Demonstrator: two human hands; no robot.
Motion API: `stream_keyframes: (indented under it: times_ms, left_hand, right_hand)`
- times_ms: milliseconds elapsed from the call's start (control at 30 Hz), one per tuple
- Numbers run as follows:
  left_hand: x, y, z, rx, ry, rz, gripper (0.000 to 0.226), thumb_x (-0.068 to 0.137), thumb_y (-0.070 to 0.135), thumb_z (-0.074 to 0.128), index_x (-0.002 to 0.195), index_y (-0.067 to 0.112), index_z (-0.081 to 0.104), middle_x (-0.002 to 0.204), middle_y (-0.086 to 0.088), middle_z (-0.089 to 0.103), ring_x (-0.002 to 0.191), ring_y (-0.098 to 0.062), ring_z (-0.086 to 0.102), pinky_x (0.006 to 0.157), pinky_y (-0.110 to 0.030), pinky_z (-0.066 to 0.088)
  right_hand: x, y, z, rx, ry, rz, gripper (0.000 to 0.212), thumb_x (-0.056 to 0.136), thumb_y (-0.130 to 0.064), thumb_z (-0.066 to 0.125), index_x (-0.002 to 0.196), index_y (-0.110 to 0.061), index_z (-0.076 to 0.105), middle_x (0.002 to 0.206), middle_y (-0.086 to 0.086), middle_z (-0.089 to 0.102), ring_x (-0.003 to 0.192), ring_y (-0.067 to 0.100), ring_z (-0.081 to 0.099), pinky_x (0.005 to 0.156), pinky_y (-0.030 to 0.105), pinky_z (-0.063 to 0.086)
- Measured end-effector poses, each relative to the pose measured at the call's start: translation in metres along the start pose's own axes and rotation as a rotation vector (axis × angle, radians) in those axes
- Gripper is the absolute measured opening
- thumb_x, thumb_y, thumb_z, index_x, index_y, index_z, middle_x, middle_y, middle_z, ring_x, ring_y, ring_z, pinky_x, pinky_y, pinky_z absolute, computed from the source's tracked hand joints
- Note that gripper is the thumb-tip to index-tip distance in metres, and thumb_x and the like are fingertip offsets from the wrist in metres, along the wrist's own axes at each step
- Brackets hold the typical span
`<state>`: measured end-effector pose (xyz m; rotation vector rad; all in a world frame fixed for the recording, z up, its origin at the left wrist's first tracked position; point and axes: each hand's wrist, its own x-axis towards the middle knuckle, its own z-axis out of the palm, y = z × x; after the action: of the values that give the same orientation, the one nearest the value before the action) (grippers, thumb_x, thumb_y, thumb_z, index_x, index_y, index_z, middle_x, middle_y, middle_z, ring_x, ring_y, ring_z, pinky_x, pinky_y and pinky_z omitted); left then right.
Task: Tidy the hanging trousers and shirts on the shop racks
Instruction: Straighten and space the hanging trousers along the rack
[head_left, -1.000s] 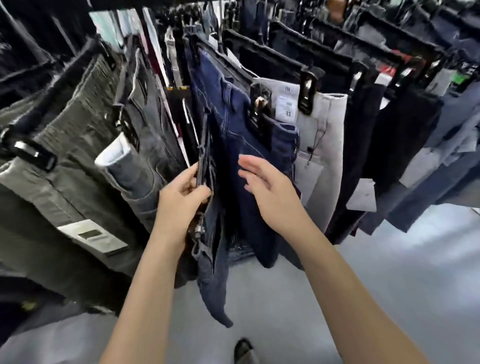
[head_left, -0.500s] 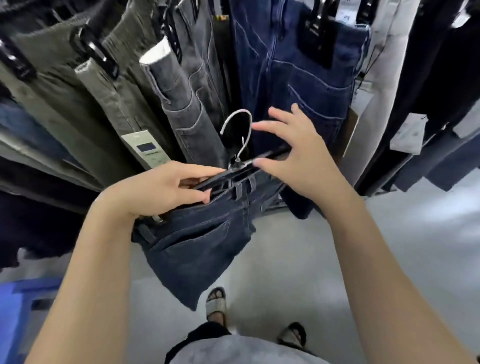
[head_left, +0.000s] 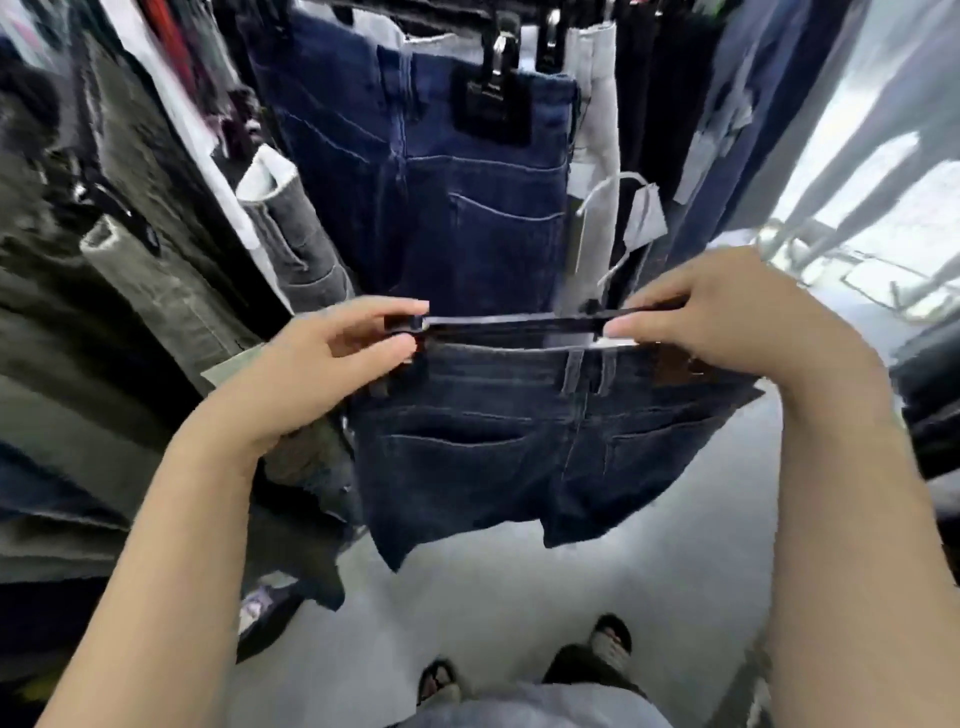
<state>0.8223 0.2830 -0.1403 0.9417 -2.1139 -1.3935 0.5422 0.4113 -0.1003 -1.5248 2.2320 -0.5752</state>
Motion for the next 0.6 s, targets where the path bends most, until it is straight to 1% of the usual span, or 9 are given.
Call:
stream_keyframes:
  times_ms: [67, 100, 133, 200, 233, 300, 400, 500, 600]
  left_hand:
    - [0.009, -0.008, 0.001, -0.142, 0.045, 0.030, 0.044, 0.077, 0.035, 0.073, 0.119, 0.042, 0.059, 0.107, 0.013, 0.070, 0.105, 0.002, 0.062, 0.090, -0.011, 0.045]
    - [0.014, -0.012, 0.004, -0.179, 0.031, 0.044, 0.053, 0.076, 0.032, 0.071, 0.125, 0.041, 0.054, 0.116, 0.012, 0.067, 0.113, -0.001, 0.059, 0.098, -0.019, 0.044]
    - [0.019, -0.018, 0.009, -0.175, 0.002, 0.062, 0.057, 0.078, 0.029, 0.069, 0.130, 0.043, 0.049, 0.126, 0.011, 0.063, 0.121, -0.003, 0.055, 0.104, -0.028, 0.042]
    - [0.030, -0.026, 0.024, -0.112, -0.050, 0.071, 0.063, 0.085, 0.019, 0.067, 0.133, 0.051, 0.039, 0.142, 0.013, 0.049, 0.131, -0.004, 0.044, 0.111, -0.039, 0.036]
    - [0.036, -0.029, 0.032, -0.097, -0.055, 0.059, 0.068, 0.087, 0.014, 0.066, 0.136, 0.051, 0.034, 0.146, 0.014, 0.042, 0.134, -0.004, 0.041, 0.113, -0.041, 0.034]
    - [0.045, -0.031, 0.046, -0.107, -0.048, 0.029, 0.076, 0.089, 0.010, 0.064, 0.146, 0.042, 0.025, 0.149, 0.016, 0.034, 0.136, -0.007, 0.038, 0.113, -0.039, 0.033]
    - [0.059, -0.025, 0.058, -0.107, 0.002, 0.049, 0.080, 0.089, 0.012, 0.066, 0.148, 0.043, 0.021, 0.152, 0.018, 0.032, 0.135, -0.007, 0.040, 0.110, -0.036, 0.037]
    - [0.075, -0.007, 0.059, -0.111, 0.159, 0.095, 0.067, 0.087, 0.017, 0.069, 0.138, 0.047, 0.037, 0.140, 0.013, 0.049, 0.125, -0.008, 0.052, 0.104, -0.040, 0.044]
    - [0.093, 0.011, 0.051, -0.012, 0.392, 0.037, 0.038, 0.084, 0.028, 0.070, 0.117, 0.037, 0.054, 0.106, 0.005, 0.066, 0.096, -0.013, 0.065, 0.092, -0.044, 0.052]
  right_hand:
    - [-0.017, 0.008, -0.017, -0.010, 0.127, 0.073, 0.016, 0.075, -0.051, 0.076, 0.078, -0.036, 0.077, 0.078, -0.005, 0.073, 0.074, 0.007, 0.063, 0.058, 0.013, 0.046]
    - [-0.024, 0.010, -0.024, -0.026, 0.173, 0.095, 0.019, 0.076, -0.051, 0.074, 0.080, -0.033, 0.078, 0.076, -0.005, 0.072, 0.072, 0.006, 0.062, 0.056, 0.014, 0.043]
    - [-0.030, 0.012, -0.030, -0.042, 0.212, 0.110, 0.023, 0.077, -0.052, 0.073, 0.082, -0.030, 0.079, 0.076, -0.004, 0.072, 0.071, 0.006, 0.061, 0.057, 0.016, 0.044]
    - [-0.038, 0.014, -0.039, -0.051, 0.280, 0.131, 0.028, 0.079, -0.053, 0.072, 0.080, -0.026, 0.079, 0.075, -0.003, 0.072, 0.074, 0.011, 0.063, 0.064, 0.025, 0.051]
    - [-0.041, 0.015, -0.042, -0.046, 0.307, 0.138, 0.029, 0.080, -0.052, 0.071, 0.079, -0.024, 0.078, 0.075, -0.002, 0.072, 0.074, 0.015, 0.064, 0.067, 0.029, 0.054]
    - [-0.045, 0.017, -0.047, -0.032, 0.342, 0.138, 0.029, 0.083, -0.050, 0.069, 0.079, -0.022, 0.078, 0.076, -0.002, 0.072, 0.076, 0.017, 0.065, 0.069, 0.029, 0.053]
    - [-0.046, 0.021, -0.050, 0.004, 0.367, 0.113, 0.026, 0.087, -0.046, 0.066, 0.083, -0.023, 0.078, 0.079, -0.004, 0.073, 0.080, 0.015, 0.065, 0.075, 0.030, 0.053]
    - [-0.039, 0.023, -0.055, 0.014, 0.381, 0.066, 0.022, 0.090, -0.042, 0.062, 0.086, -0.025, 0.077, 0.081, -0.007, 0.072, 0.080, 0.009, 0.063, 0.075, 0.027, 0.052]
    - [-0.026, 0.019, -0.064, -0.037, 0.327, -0.003, 0.020, 0.095, -0.035, 0.058, 0.090, -0.023, 0.074, 0.083, -0.013, 0.068, 0.078, 0.002, 0.056, 0.067, 0.010, 0.039]
